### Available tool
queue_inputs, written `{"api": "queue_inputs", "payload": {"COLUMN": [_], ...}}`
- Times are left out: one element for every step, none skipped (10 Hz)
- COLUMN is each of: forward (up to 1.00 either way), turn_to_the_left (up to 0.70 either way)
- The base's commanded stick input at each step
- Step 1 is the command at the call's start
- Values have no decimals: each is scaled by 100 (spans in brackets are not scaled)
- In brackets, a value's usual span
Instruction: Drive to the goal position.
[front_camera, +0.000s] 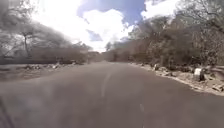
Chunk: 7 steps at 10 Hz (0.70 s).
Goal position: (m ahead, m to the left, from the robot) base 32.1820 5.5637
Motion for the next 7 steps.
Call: {"api": "queue_inputs", "payload": {"forward": [70,70,70,70,70,70,70], "turn_to_the_left": [0,0,0,0,0,0,0]}}
